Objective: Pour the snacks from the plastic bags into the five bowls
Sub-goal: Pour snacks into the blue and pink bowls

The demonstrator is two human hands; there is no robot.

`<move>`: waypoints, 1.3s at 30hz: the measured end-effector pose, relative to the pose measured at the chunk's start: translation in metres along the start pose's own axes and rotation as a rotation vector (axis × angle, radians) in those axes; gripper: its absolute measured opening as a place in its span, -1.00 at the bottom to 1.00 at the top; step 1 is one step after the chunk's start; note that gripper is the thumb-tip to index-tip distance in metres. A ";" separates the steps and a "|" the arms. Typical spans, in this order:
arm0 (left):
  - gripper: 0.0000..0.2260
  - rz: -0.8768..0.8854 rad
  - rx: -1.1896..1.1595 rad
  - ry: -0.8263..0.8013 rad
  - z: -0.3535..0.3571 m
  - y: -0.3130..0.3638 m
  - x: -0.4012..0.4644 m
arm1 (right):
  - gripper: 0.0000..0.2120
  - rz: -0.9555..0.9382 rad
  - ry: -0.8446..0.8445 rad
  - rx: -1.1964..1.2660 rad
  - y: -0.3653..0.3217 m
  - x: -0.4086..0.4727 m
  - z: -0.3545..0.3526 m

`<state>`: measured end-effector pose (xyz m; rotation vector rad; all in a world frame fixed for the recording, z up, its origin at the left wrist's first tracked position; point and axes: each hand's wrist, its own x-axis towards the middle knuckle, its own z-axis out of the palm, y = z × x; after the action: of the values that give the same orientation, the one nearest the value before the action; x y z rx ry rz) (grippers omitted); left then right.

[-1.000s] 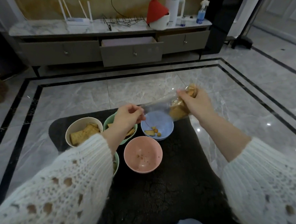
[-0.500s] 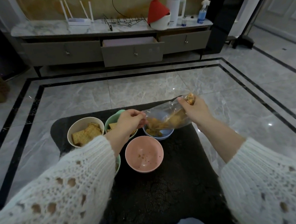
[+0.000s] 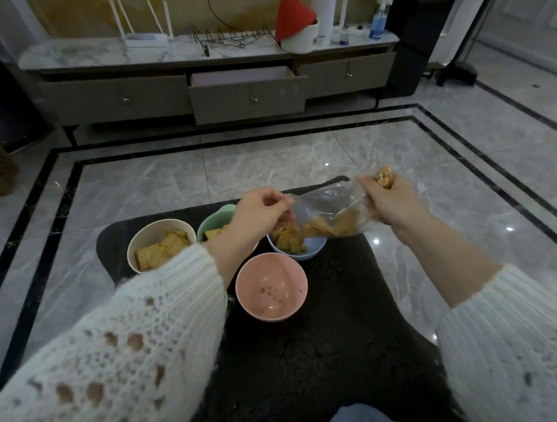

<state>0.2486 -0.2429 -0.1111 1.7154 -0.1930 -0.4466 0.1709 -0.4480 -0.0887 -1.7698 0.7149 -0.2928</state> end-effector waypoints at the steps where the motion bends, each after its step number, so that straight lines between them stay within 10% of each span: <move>1: -0.93 -0.001 0.033 -0.011 -0.001 0.000 0.001 | -0.83 0.007 -0.003 0.006 0.000 -0.001 -0.001; 15: -0.88 -0.016 0.096 -0.031 0.002 0.023 -0.002 | -0.79 0.324 -0.036 0.351 0.018 -0.019 0.001; 39: -0.90 0.071 0.216 0.043 -0.003 0.018 -0.006 | -0.87 0.125 -0.050 0.295 -0.010 -0.017 -0.006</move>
<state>0.2463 -0.2419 -0.0919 1.9212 -0.2780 -0.3461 0.1575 -0.4410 -0.0752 -1.4426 0.7044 -0.2542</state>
